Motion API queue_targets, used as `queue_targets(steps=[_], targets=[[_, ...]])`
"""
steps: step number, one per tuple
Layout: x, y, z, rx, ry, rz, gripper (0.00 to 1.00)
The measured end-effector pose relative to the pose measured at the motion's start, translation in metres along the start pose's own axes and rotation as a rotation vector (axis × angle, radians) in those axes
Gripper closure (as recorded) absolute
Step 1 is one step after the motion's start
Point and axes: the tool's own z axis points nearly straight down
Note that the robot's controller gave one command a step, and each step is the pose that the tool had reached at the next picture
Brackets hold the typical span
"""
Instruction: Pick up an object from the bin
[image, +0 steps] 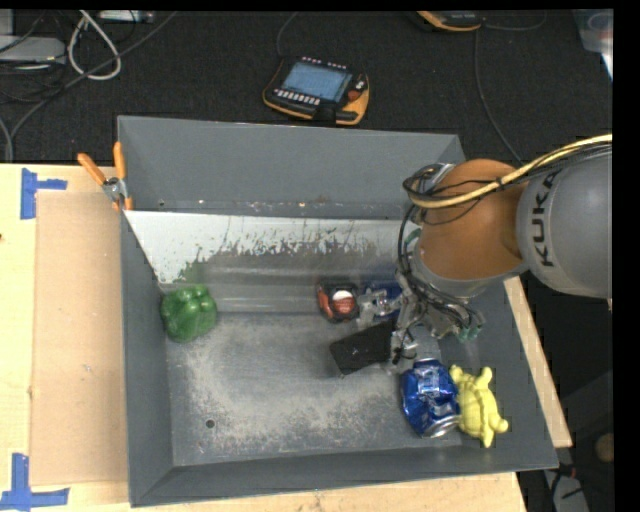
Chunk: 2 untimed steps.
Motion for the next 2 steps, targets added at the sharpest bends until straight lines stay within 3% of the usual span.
queue_targets(steps=[1, 2], targets=[[-0.002, 0.000, -0.044, 0.004, -0.008, 0.001, 1.00], [-0.002, 0.001, -0.067, 0.002, -0.007, 0.002, 1.00]])
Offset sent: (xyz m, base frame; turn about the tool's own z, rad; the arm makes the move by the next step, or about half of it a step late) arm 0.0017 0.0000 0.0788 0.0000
